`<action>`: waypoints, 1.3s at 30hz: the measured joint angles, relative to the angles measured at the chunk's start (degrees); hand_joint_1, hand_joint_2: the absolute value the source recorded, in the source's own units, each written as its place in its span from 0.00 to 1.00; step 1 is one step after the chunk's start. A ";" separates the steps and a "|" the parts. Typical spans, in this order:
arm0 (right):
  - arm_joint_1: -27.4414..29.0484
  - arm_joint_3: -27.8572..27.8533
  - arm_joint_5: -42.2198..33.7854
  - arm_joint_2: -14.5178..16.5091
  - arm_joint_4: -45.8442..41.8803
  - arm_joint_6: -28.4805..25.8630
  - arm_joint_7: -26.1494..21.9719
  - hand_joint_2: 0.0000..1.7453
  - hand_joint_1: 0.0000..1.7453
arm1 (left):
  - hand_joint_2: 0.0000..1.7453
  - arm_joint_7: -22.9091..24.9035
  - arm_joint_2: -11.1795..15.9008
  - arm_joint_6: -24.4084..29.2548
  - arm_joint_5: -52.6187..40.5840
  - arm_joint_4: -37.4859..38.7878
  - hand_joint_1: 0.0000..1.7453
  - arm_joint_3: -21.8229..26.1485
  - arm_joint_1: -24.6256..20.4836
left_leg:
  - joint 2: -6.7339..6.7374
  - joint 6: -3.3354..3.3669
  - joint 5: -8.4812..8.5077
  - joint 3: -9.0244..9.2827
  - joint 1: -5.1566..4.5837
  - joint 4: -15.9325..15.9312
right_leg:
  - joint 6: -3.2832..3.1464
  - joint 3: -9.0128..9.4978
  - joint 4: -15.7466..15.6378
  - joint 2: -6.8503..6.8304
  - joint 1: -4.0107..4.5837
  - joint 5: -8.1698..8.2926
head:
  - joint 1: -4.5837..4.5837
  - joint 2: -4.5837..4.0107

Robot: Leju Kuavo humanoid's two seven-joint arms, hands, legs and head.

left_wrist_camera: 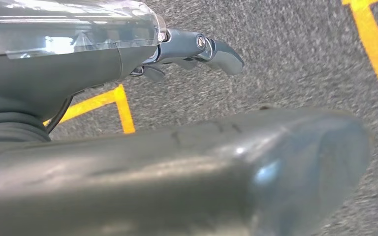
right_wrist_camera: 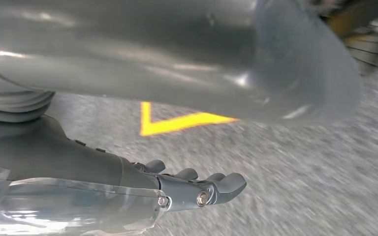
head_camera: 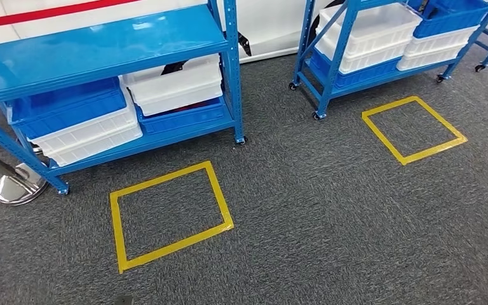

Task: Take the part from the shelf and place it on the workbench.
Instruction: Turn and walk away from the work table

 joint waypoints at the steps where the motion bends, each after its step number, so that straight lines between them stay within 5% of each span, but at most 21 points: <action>1: -0.07 -0.56 -0.87 -0.01 0.00 -0.50 -1.29 0.00 0.00 | 0.00 -0.34 0.22 -0.07 -0.03 -0.01 0.00 0.11 -0.11 | 0.60 0.36 0.12 0.50 -0.30 -1.22 | 0.28 0.15 -0.02 -0.51 0.04 -0.13 | 0.00 0.00; 3: -0.45 -1.69 -2.22 -0.02 -0.02 -1.25 -3.52 0.00 0.00 | 0.00 -0.85 0.57 -0.18 -0.14 -0.02 0.00 0.28 -0.09 | -0.49 0.91 0.23 0.58 -0.41 -1.67 | 0.90 0.51 -0.28 -1.46 0.04 -0.28 | 0.00 0.01; 5: -0.77 -2.52 -2.67 -0.11 -0.05 -1.57 -4.56 0.00 0.00 | 0.00 -1.04 0.79 -0.26 -0.21 -0.02 0.00 0.33 0.12 | -1.70 1.50 0.83 1.20 -0.02 -2.64 | 1.52 0.61 0.70 0.07 -0.02 -1.34 | 0.03 0.02; 8: -0.65 -3.38 -2.77 -0.24 -0.07 -1.76 -4.97 0.00 0.00 | 0.00 -1.19 0.93 -0.35 -0.21 -0.02 0.00 0.37 -0.06 | -3.54 2.03 1.38 1.51 0.41 -3.34 | 1.93 -3.36 9.77 4.39 -0.29 -6.43 | 0.04 0.01; 10: -0.46 -3.72 -2.83 -0.26 -0.06 -2.06 -5.08 0.00 0.00 | 0.00 -1.27 0.99 -0.44 -0.22 -0.02 0.00 0.37 -0.11 | -5.10 2.02 1.35 1.53 0.43 -3.25 | 2.15 -6.31 15.19 4.97 -0.52 -7.86 | 0.04 0.01; 12: -0.37 -4.11 -2.93 -0.29 -0.05 -2.57 -5.38 0.00 0.00 | 0.00 -1.32 1.02 -0.62 -0.27 -0.02 0.00 0.38 -0.03 | -6.84 1.79 1.20 1.67 0.56 -2.98 | 2.36 -5.70 12.53 5.27 -0.77 -4.62 | 0.04 0.02; 15: -0.29 -4.61 -3.14 -0.35 -0.04 -3.05 -5.96 0.00 0.00 | 0.00 -1.17 1.02 -0.73 -0.42 -0.02 0.00 0.38 -0.11 | -9.04 0.91 0.69 1.35 0.70 -2.04 | 2.42 -1.60 1.90 8.28 -1.16 0.88 | 0.04 0.02; 17: -0.28 -4.78 -3.14 -0.35 -0.02 -3.10 -6.21 0.00 0.00 | 0.00 -0.80 1.02 -0.47 -0.68 -0.02 0.00 0.37 -0.12 | -10.11 0.17 0.60 0.84 0.76 -1.73 | 2.09 -1.02 0.21 9.19 -1.01 0.96 | 0.04 0.01; 18: -0.37 -4.81 -3.12 -0.34 -0.02 -3.10 -6.28 0.00 0.00 | 0.00 -0.60 1.04 -0.29 -0.86 -0.02 0.00 0.37 -0.03 | -10.67 -0.20 0.67 0.67 0.84 -1.79 | 1.75 -0.99 0.12 8.60 -1.03 1.02 | 0.03 0.02; 19: -0.43 -4.82 -3.09 -0.31 -0.02 -3.10 -6.30 0.00 0.00 | 0.00 -0.45 1.11 -0.16 -1.02 -0.02 0.00 0.37 0.10 | -10.70 -0.52 0.59 0.57 0.90 -1.70 | 1.39 -0.85 -0.09 7.94 -1.08 1.08 | 0.03 0.01; 21: -0.42 -4.84 -3.04 -0.26 -0.02 -3.11 -6.33 0.00 0.00 | 0.00 -0.29 1.21 -0.02 -1.16 -0.02 0.00 0.37 0.21 | -8.51 -1.06 -0.92 -0.59 0.79 0.69 | 0.64 -0.53 -0.60 6.52 -1.30 1.19 | -0.01 0.01; 24: -0.16 -4.85 -3.02 -0.26 -0.02 -3.14 -6.32 0.00 0.00 | 0.00 -0.19 1.22 0.04 -1.17 -0.02 0.00 0.37 -0.05 | -4.47 -1.64 -5.92 -5.99 0.95 11.60 | 0.04 -0.34 -0.72 4.09 -0.98 0.95 | -0.03 0.01; 26: -0.12 -4.86 -2.95 -0.26 -0.02 -3.14 -6.24 0.00 0.00 | 0.00 0.01 1.22 0.20 -1.14 -0.02 0.00 0.38 0.01 | -3.92 -1.82 -6.08 -7.67 1.08 14.76 | 0.05 -0.14 -0.68 2.57 -0.87 0.71 | -0.03 0.01; 28: -0.15 -4.87 -2.57 -0.26 -0.02 -3.14 -5.99 0.00 0.00 | 0.00 0.20 1.22 0.35 -1.05 -0.02 0.00 0.39 0.14 | -3.09 -1.65 -2.31 -4.75 1.06 8.91 | 0.29 0.36 -0.69 1.23 -0.88 0.37 | -0.02 0.02; 30: -0.14 -4.87 -1.89 -0.26 -0.02 -3.15 -5.54 0.00 0.00 | 0.00 0.19 1.21 0.34 -0.97 -0.02 0.00 0.39 0.06 | -0.61 -0.83 0.50 -0.92 0.65 1.27 | 0.74 0.92 -0.69 0.08 -0.70 -0.05 | -0.02 0.02; 32: -0.23 -4.85 -1.17 -0.26 -0.02 -3.13 -5.05 0.00 0.00 | 0.00 0.03 1.18 0.26 -0.90 -0.02 0.00 0.40 -0.02 | 0.62 0.04 0.83 0.18 0.18 -1.33 | 1.35 1.22 -0.75 -0.83 -0.50 -0.29 | -0.02 0.02; 34: -0.51 -4.75 -0.54 -0.27 -0.02 -3.09 -4.70 0.00 0.00 | 0.00 -0.24 1.14 0.19 -0.74 -0.01 0.00 0.42 0.15 | -0.60 0.68 1.08 0.09 0.27 -1.60 | 2.05 1.54 -0.90 -1.55 -0.47 -0.45 | -0.03 0.02; 36: -0.61 -4.66 -0.18 -0.31 -0.02 -3.07 -4.53 0.00 0.00 | 0.00 -0.56 0.95 0.07 -0.43 -0.01 0.00 0.43 0.28 | -1.81 1.37 1.45 0.42 0.61 -2.24 | 2.61 1.18 0.68 0.20 -0.57 -1.79 | 0.00 0.01; 39: -0.31 -4.62 0.12 -0.33 0.01 -3.05 -4.38 0.00 0.00 | 0.00 -0.81 0.77 -0.33 -0.18 -0.02 0.00 0.44 0.05 | -3.73 1.97 1.67 0.48 0.70 -2.51 | 2.80 -3.69 10.63 4.25 -0.66 -6.87 | 0.03 0.01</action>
